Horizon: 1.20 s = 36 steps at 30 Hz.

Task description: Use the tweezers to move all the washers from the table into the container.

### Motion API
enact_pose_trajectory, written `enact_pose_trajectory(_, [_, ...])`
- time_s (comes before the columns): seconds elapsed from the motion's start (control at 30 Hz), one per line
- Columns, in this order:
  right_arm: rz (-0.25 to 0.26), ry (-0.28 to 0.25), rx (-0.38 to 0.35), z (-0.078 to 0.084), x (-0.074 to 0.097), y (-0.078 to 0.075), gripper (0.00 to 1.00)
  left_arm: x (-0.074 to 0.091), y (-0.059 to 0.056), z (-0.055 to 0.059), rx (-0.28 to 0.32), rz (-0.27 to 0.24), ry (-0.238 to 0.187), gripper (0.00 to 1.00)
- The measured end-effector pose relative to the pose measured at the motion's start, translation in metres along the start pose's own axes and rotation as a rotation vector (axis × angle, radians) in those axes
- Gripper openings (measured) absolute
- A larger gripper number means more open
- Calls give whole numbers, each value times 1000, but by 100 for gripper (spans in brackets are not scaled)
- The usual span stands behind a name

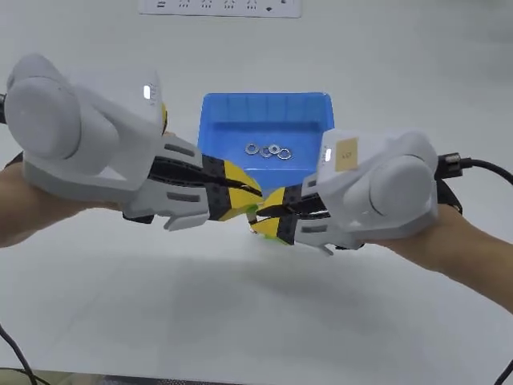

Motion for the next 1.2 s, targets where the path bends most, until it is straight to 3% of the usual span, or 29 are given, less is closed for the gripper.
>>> enact_pose_trajectory(0.53, [14, -13, 2, -4, 4, 0, 8, 4, 0, -5, -31, 4, -8, 5])
enact_pose_trajectory(1.2, [12, -2, -22, 2, -2, 1, 9, -5, 0, 1, -24, 8, -3, 5])
Point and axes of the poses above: the centre of the closed fingertips' face, and the gripper's own axes: x roughly backward along the fingers, y roughly to its left, z roughly out of its underside, the point moved 7 cm from there along x, roughly backward along the fingers, and after that the axes turned 12 degrees about y, right-handed, at the moved point
